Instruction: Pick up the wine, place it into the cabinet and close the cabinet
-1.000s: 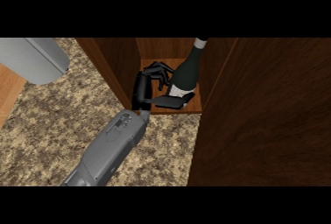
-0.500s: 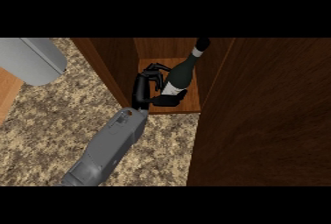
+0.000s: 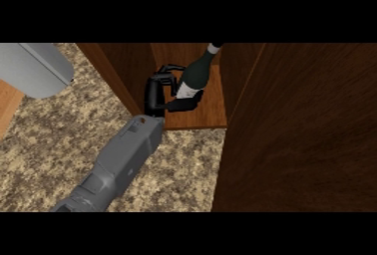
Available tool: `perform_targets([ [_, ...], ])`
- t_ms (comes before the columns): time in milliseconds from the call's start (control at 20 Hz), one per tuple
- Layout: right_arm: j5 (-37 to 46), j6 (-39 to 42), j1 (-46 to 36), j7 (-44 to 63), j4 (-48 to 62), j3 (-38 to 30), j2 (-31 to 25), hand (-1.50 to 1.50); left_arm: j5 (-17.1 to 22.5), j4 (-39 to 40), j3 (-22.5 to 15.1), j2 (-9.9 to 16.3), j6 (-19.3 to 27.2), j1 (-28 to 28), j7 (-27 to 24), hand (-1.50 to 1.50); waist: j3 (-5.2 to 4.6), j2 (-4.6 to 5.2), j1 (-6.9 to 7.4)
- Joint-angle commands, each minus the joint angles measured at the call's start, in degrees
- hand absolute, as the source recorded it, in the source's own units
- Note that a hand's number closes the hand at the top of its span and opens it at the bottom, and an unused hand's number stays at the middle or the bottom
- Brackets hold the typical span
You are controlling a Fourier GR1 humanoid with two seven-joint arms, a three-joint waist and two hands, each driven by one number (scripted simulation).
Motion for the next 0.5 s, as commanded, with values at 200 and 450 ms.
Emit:
perform_targets([
  [200, -4.5, -0.6, -2.2, 3.0, -2.5, -2.5, -0.8, -1.5, 2.4, 9.5, 4.2, 0.0, -3.3, -4.2, -3.3, 1.5, -0.01, 0.18, -0.34],
  [450, -5.1, 0.4, 0.9, 1.7, -4.1, -2.0, -0.1, -1.5, 2.3, 12.3, 5.7, 0.0, -0.9, -10.7, -0.2, 1.5, 0.05, 0.16, -0.44],
])
